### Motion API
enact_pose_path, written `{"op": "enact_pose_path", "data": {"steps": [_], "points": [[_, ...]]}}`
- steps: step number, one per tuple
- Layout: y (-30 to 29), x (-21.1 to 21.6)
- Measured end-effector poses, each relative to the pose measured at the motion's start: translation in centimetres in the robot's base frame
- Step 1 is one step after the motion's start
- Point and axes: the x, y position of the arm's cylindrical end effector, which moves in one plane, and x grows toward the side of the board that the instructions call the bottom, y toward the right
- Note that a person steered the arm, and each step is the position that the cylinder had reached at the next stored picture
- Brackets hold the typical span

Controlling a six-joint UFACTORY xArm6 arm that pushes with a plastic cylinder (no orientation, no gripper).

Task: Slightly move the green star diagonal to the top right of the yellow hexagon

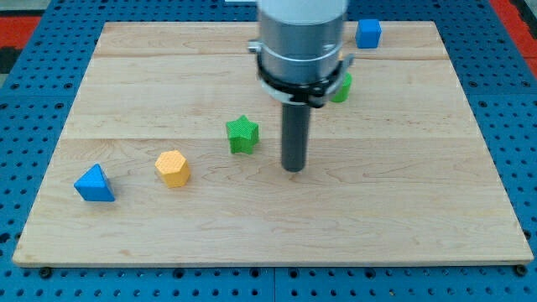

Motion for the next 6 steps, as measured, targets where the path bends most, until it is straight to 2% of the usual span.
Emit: {"op": "enact_pose_path", "data": {"steps": [2,4,5,6], "points": [[0.2,-5.1],[-5.3,-4.9],[-5.2,-4.9],[0.0,-4.9]]}}
